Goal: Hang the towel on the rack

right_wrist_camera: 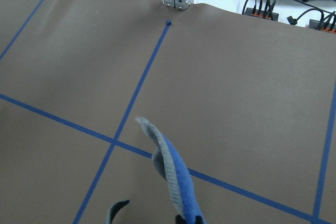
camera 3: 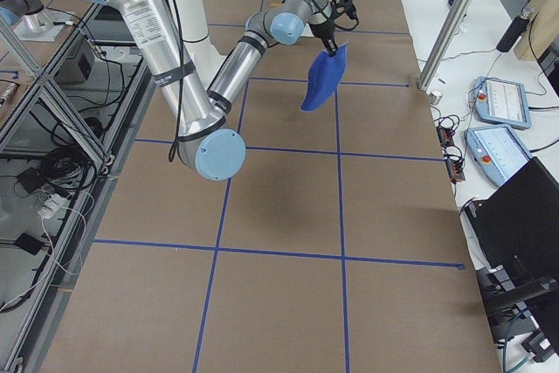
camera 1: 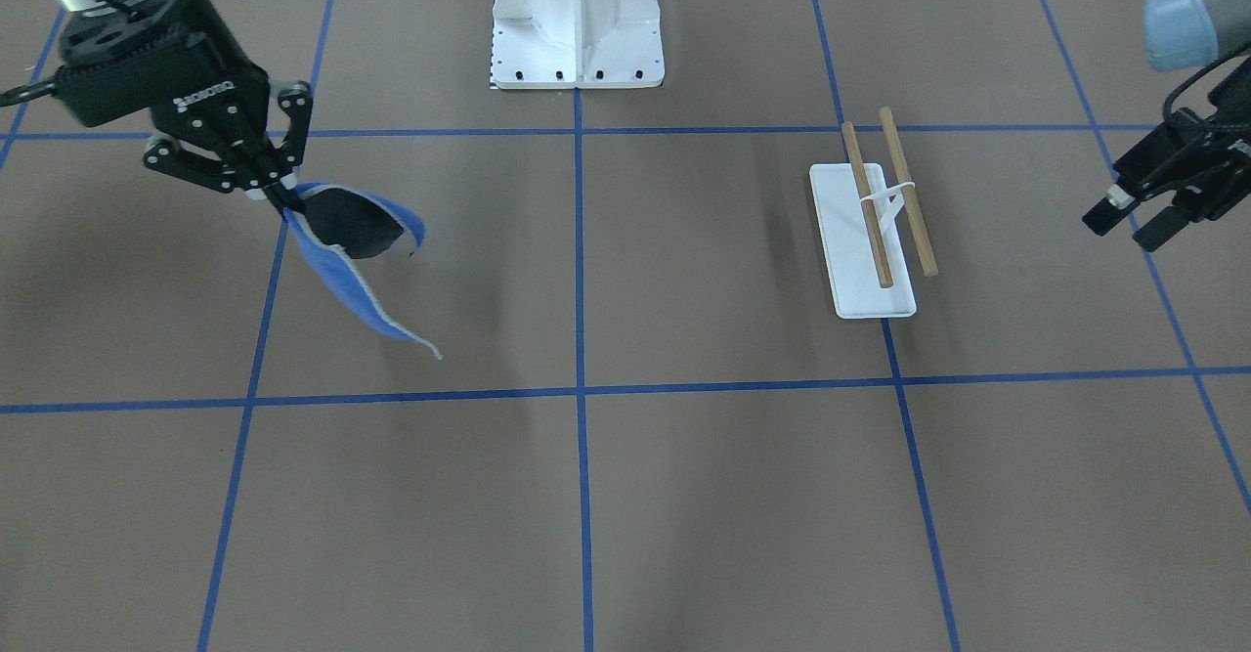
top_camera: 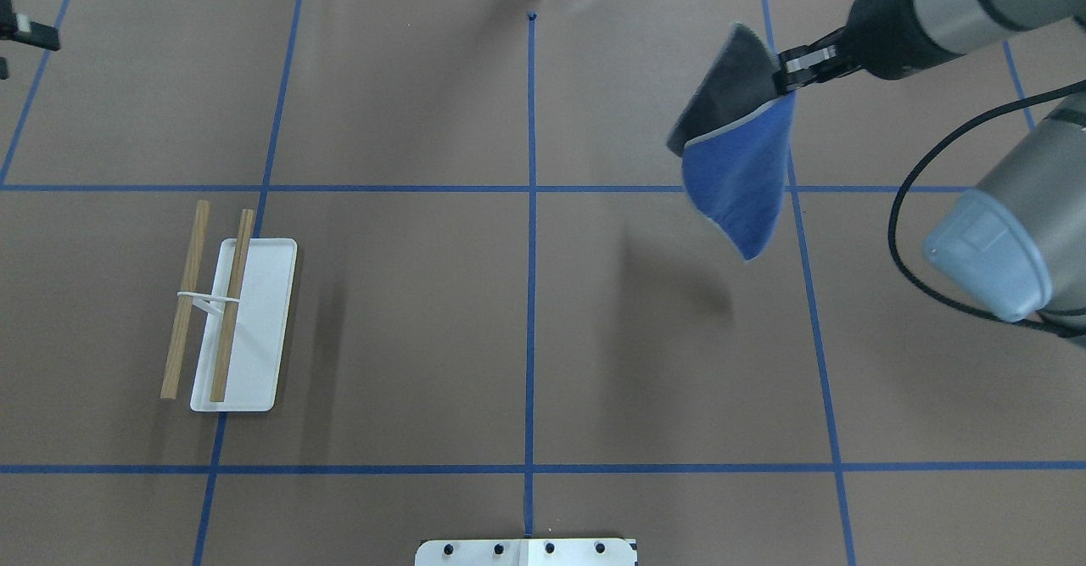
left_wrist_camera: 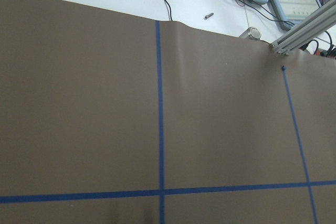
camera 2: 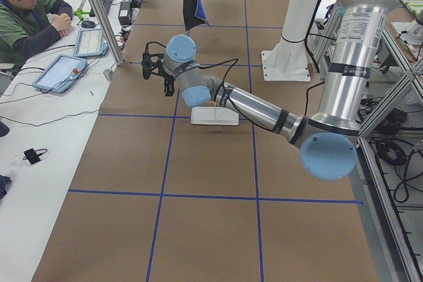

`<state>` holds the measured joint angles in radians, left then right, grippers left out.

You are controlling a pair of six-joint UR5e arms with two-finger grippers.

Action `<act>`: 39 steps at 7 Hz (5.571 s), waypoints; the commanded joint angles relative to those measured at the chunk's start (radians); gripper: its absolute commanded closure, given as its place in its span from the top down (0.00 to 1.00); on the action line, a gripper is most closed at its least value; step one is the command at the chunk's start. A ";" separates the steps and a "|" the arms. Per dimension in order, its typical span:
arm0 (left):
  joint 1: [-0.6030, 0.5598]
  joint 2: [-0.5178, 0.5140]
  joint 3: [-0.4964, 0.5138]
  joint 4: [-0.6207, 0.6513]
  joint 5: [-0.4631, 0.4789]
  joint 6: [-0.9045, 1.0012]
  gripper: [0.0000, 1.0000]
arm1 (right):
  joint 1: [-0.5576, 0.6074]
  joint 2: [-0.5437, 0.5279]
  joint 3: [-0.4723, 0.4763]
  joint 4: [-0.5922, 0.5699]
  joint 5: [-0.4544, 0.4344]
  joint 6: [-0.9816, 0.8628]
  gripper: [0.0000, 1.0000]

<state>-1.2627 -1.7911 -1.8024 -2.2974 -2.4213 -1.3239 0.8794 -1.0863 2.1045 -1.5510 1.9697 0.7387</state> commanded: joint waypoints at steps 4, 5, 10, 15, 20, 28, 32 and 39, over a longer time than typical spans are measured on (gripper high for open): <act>0.368 -0.243 0.014 0.007 0.326 -0.532 0.99 | -0.339 0.108 0.006 -0.001 -0.478 0.019 0.00; 0.385 -0.255 0.012 0.007 0.347 -0.569 0.99 | -0.417 0.121 0.006 -0.001 -0.579 -0.001 0.00; 0.531 -0.324 0.014 0.012 0.452 -0.800 0.97 | -0.537 0.154 -0.006 -0.001 -0.749 -0.012 0.00; 0.580 -0.326 0.009 0.010 0.450 -0.842 0.97 | -0.542 0.169 -0.017 -0.001 -0.796 -0.007 0.00; 0.609 -0.358 0.011 0.010 0.459 -0.918 0.94 | -0.537 0.180 -0.023 0.000 -0.839 -0.004 0.00; 0.608 -0.346 0.018 0.001 0.524 -0.862 0.40 | -0.539 0.164 -0.008 0.002 -0.838 -0.001 0.00; 0.609 -0.347 0.029 -0.001 0.524 -0.856 0.29 | -0.539 0.161 0.025 0.002 -0.838 -0.002 0.00; 0.608 -0.349 0.026 0.001 0.527 -0.857 0.00 | -0.515 0.144 0.023 0.000 -0.774 0.195 1.00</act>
<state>-0.6549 -2.1386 -1.7751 -2.2964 -1.8950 -2.1813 0.3450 -0.9409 2.1280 -1.5495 1.1523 0.8614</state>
